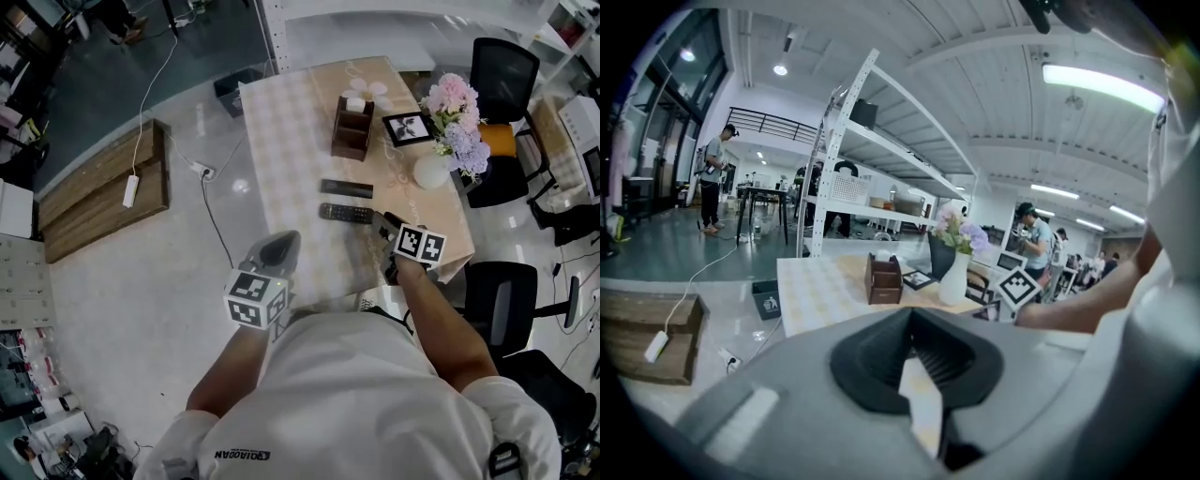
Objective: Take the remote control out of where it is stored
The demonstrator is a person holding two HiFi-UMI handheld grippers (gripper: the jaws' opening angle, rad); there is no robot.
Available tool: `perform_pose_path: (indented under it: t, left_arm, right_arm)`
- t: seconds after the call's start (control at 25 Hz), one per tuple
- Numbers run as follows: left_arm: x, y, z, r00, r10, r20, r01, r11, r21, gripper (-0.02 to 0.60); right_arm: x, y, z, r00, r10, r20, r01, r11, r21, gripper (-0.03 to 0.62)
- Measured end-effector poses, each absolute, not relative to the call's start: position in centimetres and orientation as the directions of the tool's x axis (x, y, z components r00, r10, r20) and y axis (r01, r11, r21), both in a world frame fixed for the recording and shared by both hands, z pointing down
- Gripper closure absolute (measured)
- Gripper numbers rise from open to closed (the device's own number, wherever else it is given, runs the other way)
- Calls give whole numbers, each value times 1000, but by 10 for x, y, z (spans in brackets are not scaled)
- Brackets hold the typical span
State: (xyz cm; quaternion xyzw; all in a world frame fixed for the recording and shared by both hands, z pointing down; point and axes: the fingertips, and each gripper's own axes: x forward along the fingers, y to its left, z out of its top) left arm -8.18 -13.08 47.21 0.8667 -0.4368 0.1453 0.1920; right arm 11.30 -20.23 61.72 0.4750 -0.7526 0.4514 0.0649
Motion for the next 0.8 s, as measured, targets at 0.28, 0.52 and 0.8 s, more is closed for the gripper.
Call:
perform_pose_path:
  t: [0.28, 0.52, 0.8]
  left_arm:
    - [-79, -139, 458, 586, -716, 380, -809, -541, 228, 578]
    - [-71, -141, 450, 603, -716, 352, -797, -556, 235, 578]
    - [-66, -144, 446, 609, -716, 341, -793, -566, 227, 578]
  right_arm:
    - [104, -198, 533, -582, -698, 416, -770, 309, -559, 479]
    - [85, -186, 480, -635, -697, 332, -754, 466, -464, 517]
    - [70, -169, 477, -644, -676, 357, -765, 573, -295, 584]
